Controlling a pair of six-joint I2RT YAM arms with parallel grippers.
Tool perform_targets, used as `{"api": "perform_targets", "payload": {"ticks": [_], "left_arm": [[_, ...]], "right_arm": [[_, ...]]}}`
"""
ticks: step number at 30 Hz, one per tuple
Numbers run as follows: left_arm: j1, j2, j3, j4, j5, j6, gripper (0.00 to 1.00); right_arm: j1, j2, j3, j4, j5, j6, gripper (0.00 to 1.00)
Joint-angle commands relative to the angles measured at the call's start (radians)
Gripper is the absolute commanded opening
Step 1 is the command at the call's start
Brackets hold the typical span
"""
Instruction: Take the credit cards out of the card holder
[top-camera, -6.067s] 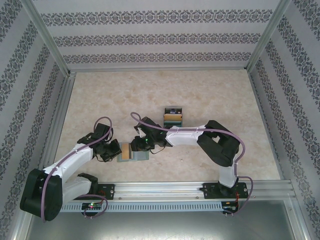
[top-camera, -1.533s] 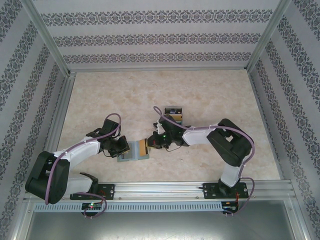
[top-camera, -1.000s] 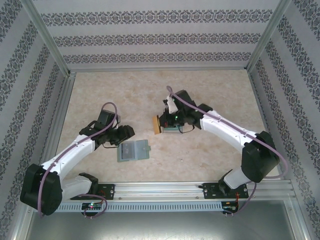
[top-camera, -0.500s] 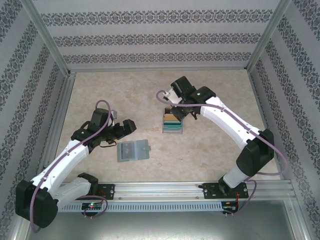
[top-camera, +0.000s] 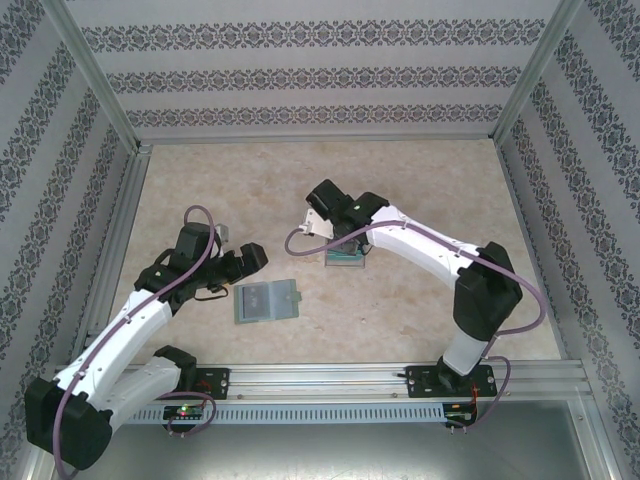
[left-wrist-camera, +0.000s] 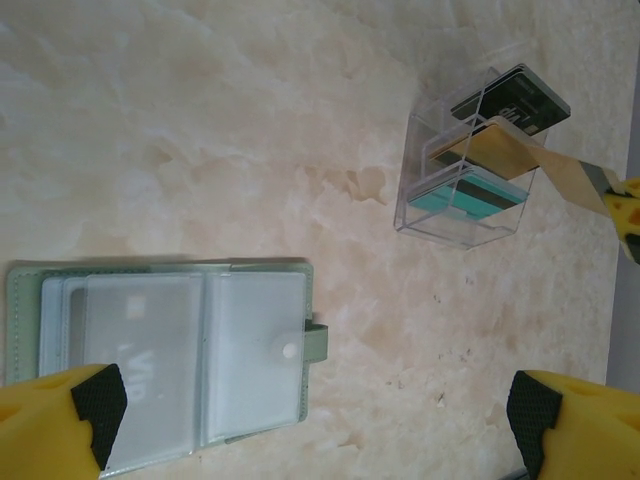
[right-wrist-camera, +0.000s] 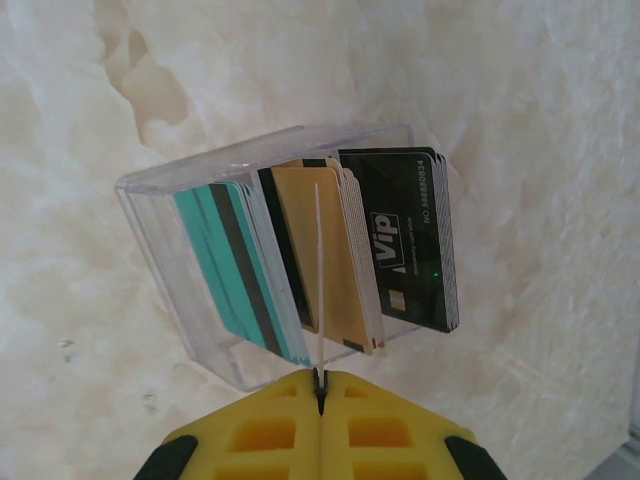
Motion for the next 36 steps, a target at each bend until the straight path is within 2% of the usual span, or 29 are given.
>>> {"api": "perform_targets", "payload": {"ticks": [1,10,29,30,32,33,36], "left_arm": [[0.004,-0.019,-0.014,-0.04,-0.021,0.001,1.0],[0.004,-0.032,-0.032,-0.037,-0.025,-0.011,1.0],[0.006,-0.02,-0.046,-0.03,-0.028,-0.012,1.0],[0.004,-0.021,-0.046,-0.031,-0.027,-0.013,1.0],[0.005,-0.023,-0.047,-0.033,-0.026,-0.015,1.0],[0.005,-0.024,-0.047,-0.035,-0.026,-0.015,1.0],[0.005,-0.027,-0.045,-0.039,-0.026,-0.013,1.0]], "right_arm": [[-0.004,0.016,-0.024,0.043,0.057,-0.08,0.0],[-0.04,0.049,-0.058,0.097,0.019,-0.091,0.0],[-0.052,0.139,-0.041,0.12,-0.017,-0.047,0.0],[-0.055,0.143,-0.041,0.12,-0.015,-0.044,0.03],[-0.063,0.149,-0.042,0.124,-0.005,-0.032,0.18],[-0.067,0.149,-0.041,0.124,-0.002,-0.026,0.22],[-0.075,0.14,-0.041,0.13,0.016,-0.007,0.22]]}}
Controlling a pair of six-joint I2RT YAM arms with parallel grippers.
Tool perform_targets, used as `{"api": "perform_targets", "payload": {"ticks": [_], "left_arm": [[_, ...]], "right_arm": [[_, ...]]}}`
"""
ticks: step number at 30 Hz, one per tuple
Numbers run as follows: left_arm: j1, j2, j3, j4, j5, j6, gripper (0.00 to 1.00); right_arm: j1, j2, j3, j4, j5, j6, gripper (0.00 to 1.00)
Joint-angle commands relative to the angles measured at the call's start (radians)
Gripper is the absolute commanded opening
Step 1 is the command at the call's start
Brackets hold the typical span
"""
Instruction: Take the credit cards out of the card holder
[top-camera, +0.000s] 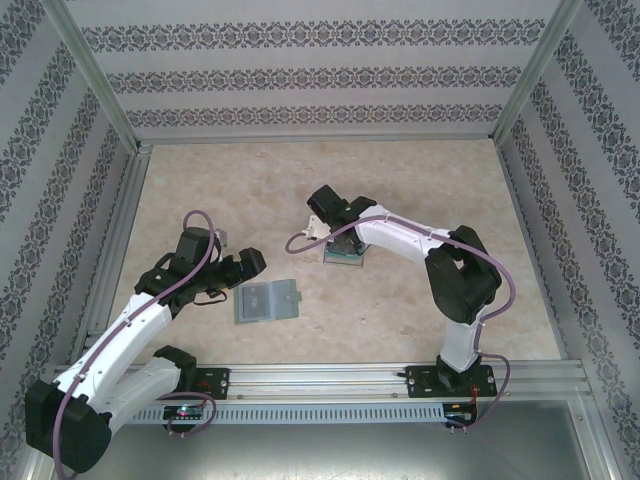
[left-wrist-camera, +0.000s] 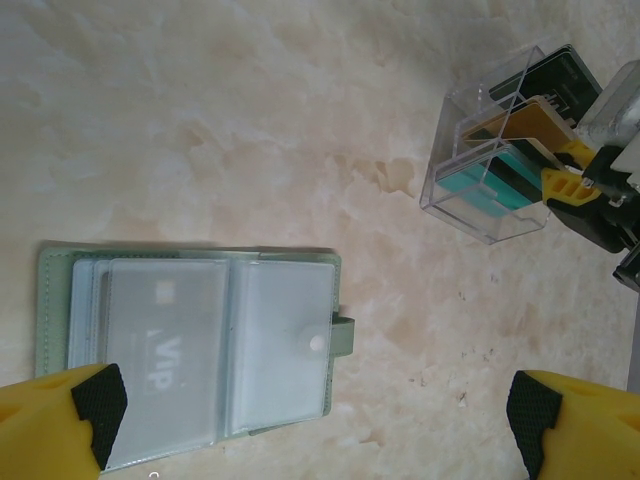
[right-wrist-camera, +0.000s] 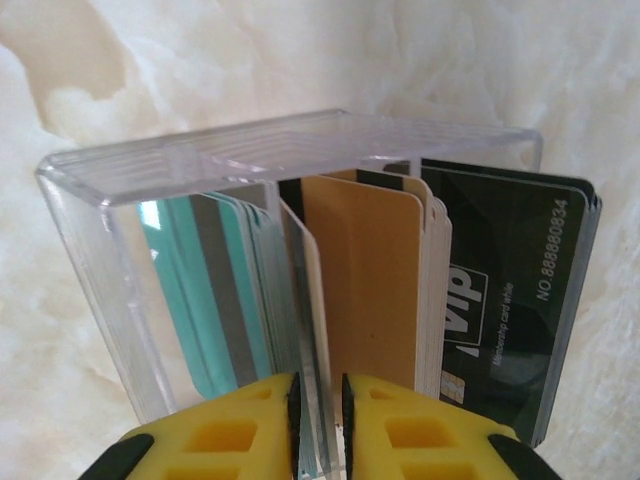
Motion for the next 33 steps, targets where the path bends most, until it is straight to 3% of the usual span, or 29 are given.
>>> {"api": "perform_targets", "payload": {"ticks": [1,11,16,21,26,33], "left_arm": [[0.005,-0.009,-0.011,-0.029,-0.008,-0.009,1.0],[0.005,-0.003,-0.014,-0.019,-0.005,-0.011,1.0],[0.004,0.005,-0.014,-0.024,-0.013,-0.01,1.0],[0.007,0.02,-0.015,-0.025,-0.028,-0.01,1.0],[0.028,0.042,-0.031,-0.052,-0.069,-0.023,0.99],[0.065,0.088,-0.093,-0.02,-0.015,-0.044,1.0]], "right_arm": [[-0.011,-0.001,0.008,0.005,0.023,0.032,0.23],[-0.036,-0.001,0.028,0.051,0.154,0.065,0.25],[-0.051,-0.027,0.049,0.032,0.137,0.126,0.25],[-0.044,-0.114,0.037,0.005,0.051,0.229,0.27],[-0.018,-0.212,0.013,-0.013,-0.149,0.473,0.29],[0.094,-0.247,-0.111,0.098,-0.376,0.818,0.28]]}}
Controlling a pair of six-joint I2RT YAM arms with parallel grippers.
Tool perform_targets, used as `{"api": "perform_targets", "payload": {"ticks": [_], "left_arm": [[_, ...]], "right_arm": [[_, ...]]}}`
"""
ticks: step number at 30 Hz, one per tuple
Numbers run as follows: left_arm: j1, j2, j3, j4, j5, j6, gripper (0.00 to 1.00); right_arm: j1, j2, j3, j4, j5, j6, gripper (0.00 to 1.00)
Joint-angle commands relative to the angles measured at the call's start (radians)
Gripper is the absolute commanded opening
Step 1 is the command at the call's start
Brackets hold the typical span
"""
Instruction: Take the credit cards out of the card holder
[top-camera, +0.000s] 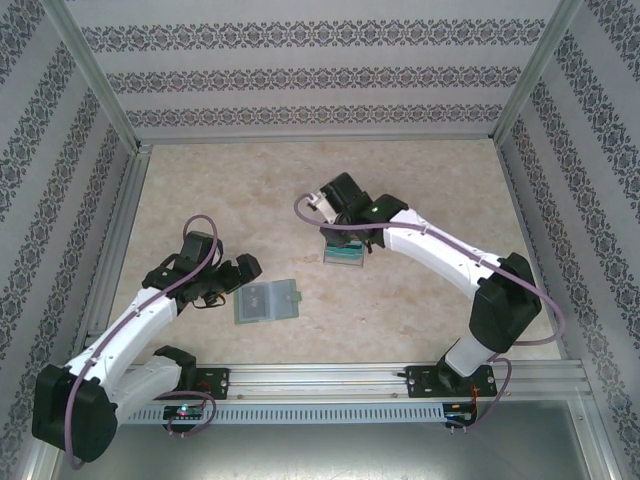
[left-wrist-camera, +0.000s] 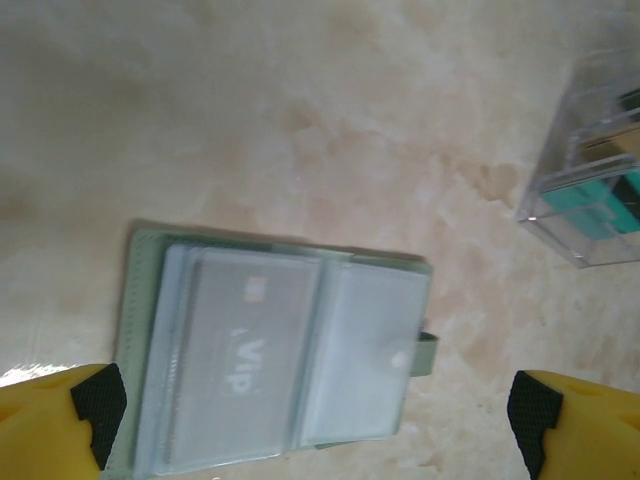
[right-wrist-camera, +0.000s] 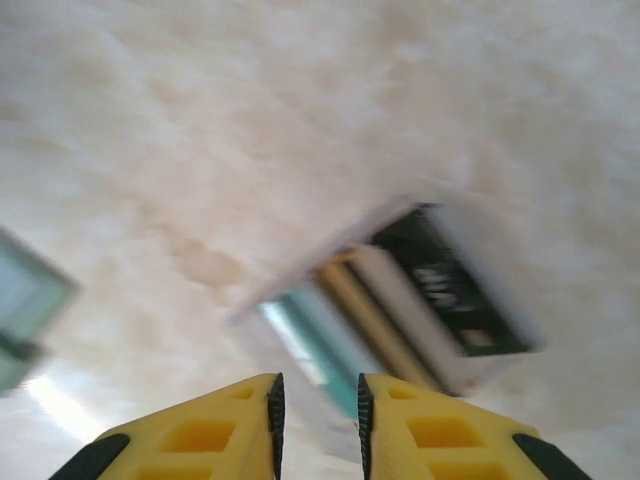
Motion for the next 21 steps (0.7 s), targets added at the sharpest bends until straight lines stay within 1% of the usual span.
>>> {"api": "perform_targets", "payload": {"ticks": [1,2,5,7,10,14,21], "left_arm": [[0.023,0.016,-0.043,-0.002,0.029,-0.028,1.0],[0.029,0.023,-0.057,0.014,0.045,-0.034,0.98],[0.046,0.028,-0.106,0.077,0.101,-0.063,0.93],[0.055,0.03,-0.131,0.115,0.136,-0.082,0.9],[0.062,0.036,-0.148,0.139,0.161,-0.088,0.92],[0.065,0.046,-0.155,0.155,0.18,-0.083,0.92],[0.065,0.055,-0.173,0.199,0.2,-0.091,0.92]], "right_arm": [[0.063,0.01,-0.095,0.089,-0.204,0.272,0.28],[0.075,0.018,-0.124,0.144,-0.262,0.333,0.27],[0.132,0.061,-0.186,0.27,-0.321,0.463,0.26],[0.169,0.106,-0.185,0.289,-0.309,0.491,0.26],[0.196,0.168,-0.183,0.313,-0.323,0.541,0.24],[0.199,0.211,-0.21,0.344,-0.326,0.594,0.24],[0.198,0.249,-0.25,0.366,-0.327,0.632,0.25]]}}
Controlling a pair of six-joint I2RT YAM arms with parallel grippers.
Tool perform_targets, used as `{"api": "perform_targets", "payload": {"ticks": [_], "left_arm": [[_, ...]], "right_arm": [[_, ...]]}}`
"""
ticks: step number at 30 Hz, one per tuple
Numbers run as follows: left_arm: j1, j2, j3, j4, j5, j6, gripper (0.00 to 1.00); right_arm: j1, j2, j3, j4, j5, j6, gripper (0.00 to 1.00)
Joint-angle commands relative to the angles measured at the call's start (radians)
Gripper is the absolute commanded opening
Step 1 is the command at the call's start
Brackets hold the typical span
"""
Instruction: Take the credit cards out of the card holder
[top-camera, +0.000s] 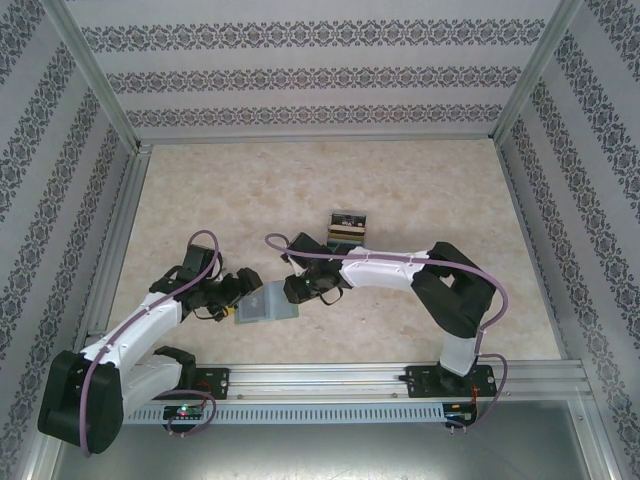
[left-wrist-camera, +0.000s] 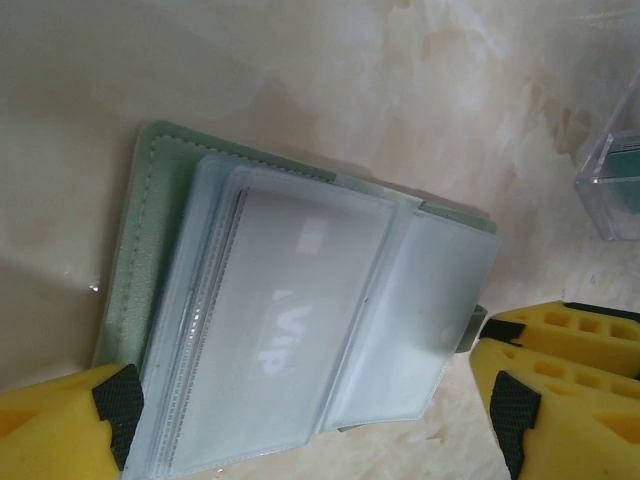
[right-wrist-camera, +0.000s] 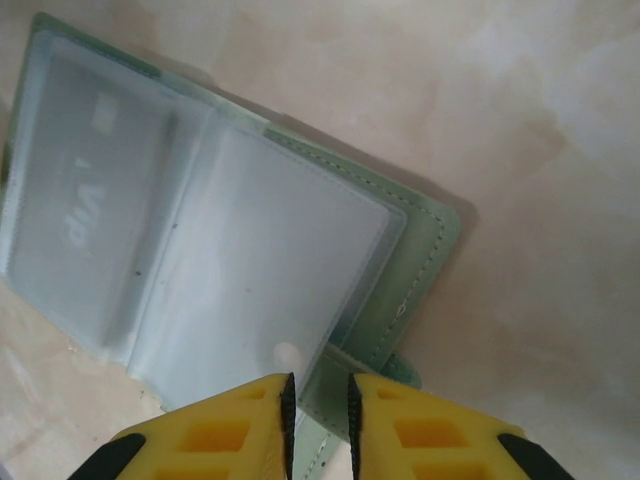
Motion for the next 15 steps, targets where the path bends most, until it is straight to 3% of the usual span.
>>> {"api": "perform_targets", "payload": {"ticks": [1,9,15], "left_arm": [[0.014,0.015,-0.016,0.049,0.023,-0.011,0.92],[0.014,0.041,-0.014,0.068,0.03,0.001,0.92],[0.015,-0.023,0.009,0.007,-0.012,0.008,0.91]], "right_arm": [[-0.003,0.033,-0.027,0.031,-0.02,0.049,0.25],[0.002,0.069,-0.032,0.046,-0.02,0.058,0.25],[0.006,0.072,-0.034,0.047,-0.02,0.063,0.25]]}}
